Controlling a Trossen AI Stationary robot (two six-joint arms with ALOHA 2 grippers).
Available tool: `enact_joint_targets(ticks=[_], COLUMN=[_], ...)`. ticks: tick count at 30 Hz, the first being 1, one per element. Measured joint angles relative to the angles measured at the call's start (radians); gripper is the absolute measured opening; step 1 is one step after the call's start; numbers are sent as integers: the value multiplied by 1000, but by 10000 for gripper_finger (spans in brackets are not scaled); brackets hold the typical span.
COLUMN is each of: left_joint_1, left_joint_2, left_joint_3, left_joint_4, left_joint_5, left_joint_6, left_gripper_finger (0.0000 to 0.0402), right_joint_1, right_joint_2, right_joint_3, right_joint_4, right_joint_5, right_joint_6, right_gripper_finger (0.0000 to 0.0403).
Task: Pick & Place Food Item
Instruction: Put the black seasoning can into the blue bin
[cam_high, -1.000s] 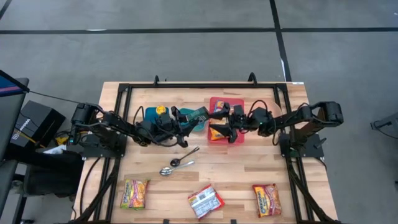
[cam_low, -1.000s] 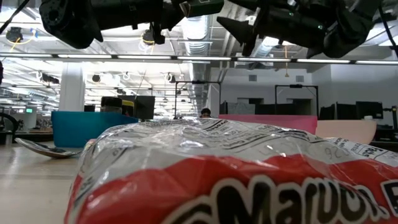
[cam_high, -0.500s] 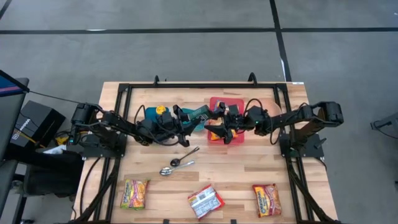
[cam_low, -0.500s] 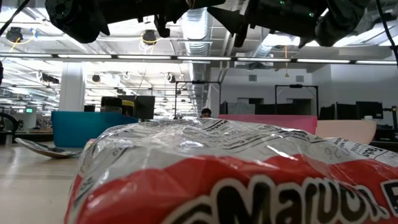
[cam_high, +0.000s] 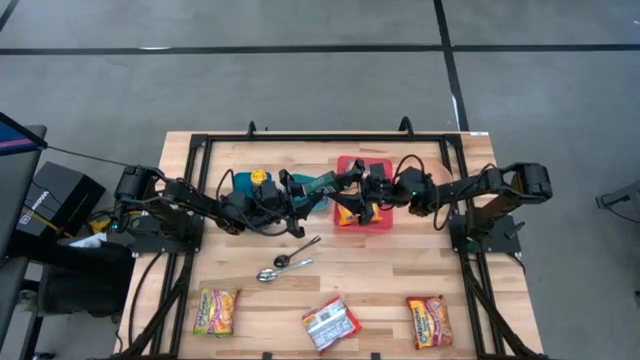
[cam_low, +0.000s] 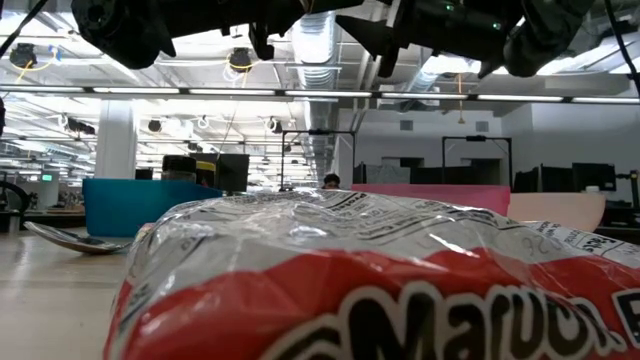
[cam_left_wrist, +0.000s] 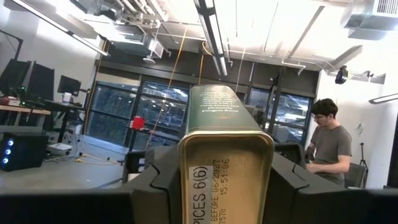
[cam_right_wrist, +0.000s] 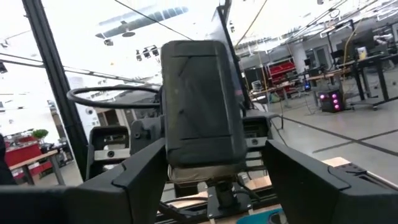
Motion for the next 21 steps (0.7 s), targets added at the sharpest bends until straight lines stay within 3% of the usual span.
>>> enact_joint_targets(ticks=[8, 21], left_joint_1=[0, 0], left_joint_2=[0, 0], left_joint_3=[0, 0], left_joint_4=[-2, -3], left_joint_5=[0, 2], left_joint_6=[0, 0], left_gripper_finger=[137, 137], right_joint_1=[6, 10], right_joint_2=[0, 0], right_joint_3=[0, 0], right_joint_4=[21, 43], right_joint_5=[-4, -3], right_joint_6=[2, 3], right_gripper_finger=[248, 184])
